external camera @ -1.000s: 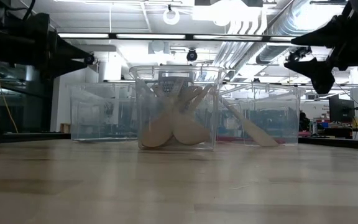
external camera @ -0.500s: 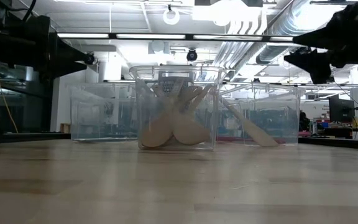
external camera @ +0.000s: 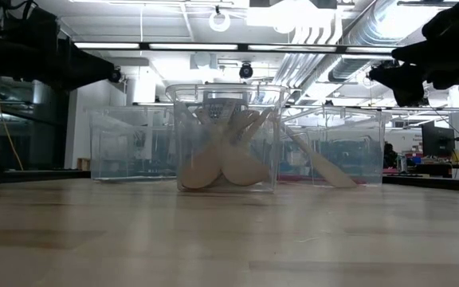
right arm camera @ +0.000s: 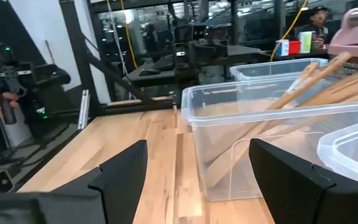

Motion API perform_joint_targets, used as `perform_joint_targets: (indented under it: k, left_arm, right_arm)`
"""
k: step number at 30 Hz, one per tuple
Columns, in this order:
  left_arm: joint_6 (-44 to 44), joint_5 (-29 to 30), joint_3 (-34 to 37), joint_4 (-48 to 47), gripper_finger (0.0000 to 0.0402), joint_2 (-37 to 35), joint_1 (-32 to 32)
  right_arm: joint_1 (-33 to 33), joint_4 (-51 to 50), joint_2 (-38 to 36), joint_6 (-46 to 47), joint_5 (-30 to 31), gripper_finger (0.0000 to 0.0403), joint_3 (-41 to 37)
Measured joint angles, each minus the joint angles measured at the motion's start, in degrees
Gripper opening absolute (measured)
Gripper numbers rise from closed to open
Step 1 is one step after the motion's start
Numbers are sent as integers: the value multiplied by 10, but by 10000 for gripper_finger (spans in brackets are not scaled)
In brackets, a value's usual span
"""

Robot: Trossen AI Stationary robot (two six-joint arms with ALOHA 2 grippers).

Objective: Pick & Place Kitchen Items
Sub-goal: Return to Home Position

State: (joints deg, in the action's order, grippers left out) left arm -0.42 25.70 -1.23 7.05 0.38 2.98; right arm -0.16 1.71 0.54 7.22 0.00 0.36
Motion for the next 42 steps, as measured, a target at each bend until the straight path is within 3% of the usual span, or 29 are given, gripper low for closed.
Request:
perform_joint_targets:
  k: [6, 13, 20, 42]
  left_arm:
    - [-1, -42, 0, -6, 184, 0, 0]
    - [7, -149, 0, -9, 184, 0, 0]
    - [-29, -160, 0, -60, 184, 0, 0]
    - [-29, -160, 0, -62, 184, 0, 0]
  right_arm:
    - [0, 0, 0, 18, -2, 275, 0]
    - [0, 0, 0, 19, -2, 275, 0]
    - [0, 1, 0, 19, -2, 275, 0]
    - [0, 2, 0, 19, -2, 275, 0]
